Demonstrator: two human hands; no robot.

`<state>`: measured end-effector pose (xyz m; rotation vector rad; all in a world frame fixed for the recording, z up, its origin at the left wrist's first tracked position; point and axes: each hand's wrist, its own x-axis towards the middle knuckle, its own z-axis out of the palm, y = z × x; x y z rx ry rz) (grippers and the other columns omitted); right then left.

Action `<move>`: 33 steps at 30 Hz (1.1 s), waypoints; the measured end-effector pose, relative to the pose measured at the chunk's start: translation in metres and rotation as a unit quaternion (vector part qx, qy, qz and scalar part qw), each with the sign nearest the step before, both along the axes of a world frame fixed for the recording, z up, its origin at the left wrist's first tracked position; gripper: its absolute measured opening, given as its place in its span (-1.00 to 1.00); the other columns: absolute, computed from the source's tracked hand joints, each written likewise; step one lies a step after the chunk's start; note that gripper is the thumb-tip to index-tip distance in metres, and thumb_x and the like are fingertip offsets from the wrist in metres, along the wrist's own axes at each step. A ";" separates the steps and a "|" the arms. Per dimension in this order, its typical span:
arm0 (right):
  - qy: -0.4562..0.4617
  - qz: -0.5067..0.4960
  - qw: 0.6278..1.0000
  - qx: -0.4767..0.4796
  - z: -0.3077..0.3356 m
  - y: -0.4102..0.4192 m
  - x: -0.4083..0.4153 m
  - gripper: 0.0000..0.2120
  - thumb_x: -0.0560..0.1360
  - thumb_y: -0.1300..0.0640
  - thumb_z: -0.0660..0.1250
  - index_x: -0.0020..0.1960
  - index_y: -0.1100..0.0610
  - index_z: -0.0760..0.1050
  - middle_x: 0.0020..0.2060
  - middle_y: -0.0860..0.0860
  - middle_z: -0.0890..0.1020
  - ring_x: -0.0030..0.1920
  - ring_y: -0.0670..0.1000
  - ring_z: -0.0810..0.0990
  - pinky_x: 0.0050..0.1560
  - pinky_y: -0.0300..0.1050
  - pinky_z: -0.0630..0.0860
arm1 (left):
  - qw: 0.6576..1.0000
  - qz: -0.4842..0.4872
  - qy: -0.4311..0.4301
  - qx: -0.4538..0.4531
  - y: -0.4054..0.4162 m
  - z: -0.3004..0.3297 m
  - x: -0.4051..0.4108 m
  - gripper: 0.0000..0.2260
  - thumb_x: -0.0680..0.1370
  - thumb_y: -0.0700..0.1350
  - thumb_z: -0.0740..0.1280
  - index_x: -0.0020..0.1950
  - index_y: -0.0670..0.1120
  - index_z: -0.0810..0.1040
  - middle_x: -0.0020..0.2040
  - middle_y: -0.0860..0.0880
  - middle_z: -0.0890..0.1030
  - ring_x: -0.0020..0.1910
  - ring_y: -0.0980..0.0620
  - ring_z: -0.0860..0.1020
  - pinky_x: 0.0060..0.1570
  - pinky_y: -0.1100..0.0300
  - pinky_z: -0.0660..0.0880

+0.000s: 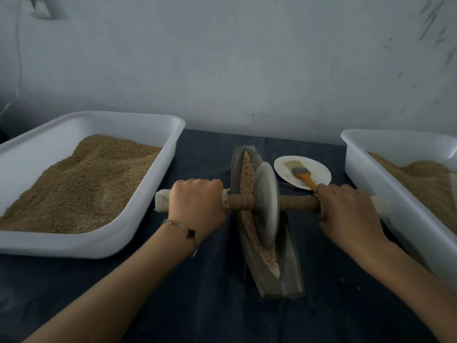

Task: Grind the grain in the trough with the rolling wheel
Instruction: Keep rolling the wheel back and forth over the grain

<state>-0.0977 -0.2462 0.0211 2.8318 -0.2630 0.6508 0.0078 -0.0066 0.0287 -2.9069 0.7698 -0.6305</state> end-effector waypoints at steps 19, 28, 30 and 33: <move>0.017 -0.044 0.998 0.047 0.013 -0.031 0.118 -0.84 0.43 0.14 0.30 -0.17 0.04 0.30 -0.23 0.03 0.57 -0.28 0.09 0.39 -0.23 -0.05 0.23 | 0.998 0.044 -0.004 -0.051 -0.034 0.008 0.079 -0.82 0.56 -0.03 0.22 -0.17 -0.04 0.30 -0.24 0.00 0.49 -0.26 -0.01 0.43 -0.22 0.12 0.27; -0.055 -0.033 0.998 0.020 -0.001 -0.030 0.110 -0.79 0.40 0.23 0.35 -0.22 0.09 0.30 -0.35 0.06 0.49 -0.35 0.08 0.33 -0.28 -0.05 0.18 | 0.999 0.020 -0.009 -0.049 -0.033 0.004 0.079 -0.81 0.53 0.00 0.25 -0.23 -0.03 0.33 -0.38 0.05 0.38 -0.35 0.03 0.37 -0.27 0.15 0.28; -0.060 -0.028 0.998 0.013 -0.006 -0.027 0.094 -0.84 0.41 0.24 0.37 -0.21 0.13 0.38 -0.30 0.11 0.58 -0.32 0.15 0.45 -0.28 -0.05 0.22 | 0.999 0.013 -0.012 -0.038 -0.029 0.001 0.065 -0.78 0.51 0.01 0.26 -0.26 -0.01 0.30 -0.42 0.07 0.31 -0.38 0.05 0.35 -0.31 0.17 0.26; -0.076 -0.002 0.997 0.010 -0.013 -0.020 0.062 -0.79 0.30 0.27 0.51 -0.17 0.19 0.49 -0.36 0.13 0.57 -0.35 0.20 0.52 -0.30 -0.05 0.25 | 1.000 0.006 -0.027 -0.015 -0.020 -0.003 0.041 -0.69 0.48 0.01 0.28 -0.34 0.00 0.19 -0.44 0.09 0.27 -0.41 0.08 0.29 -0.31 0.17 0.23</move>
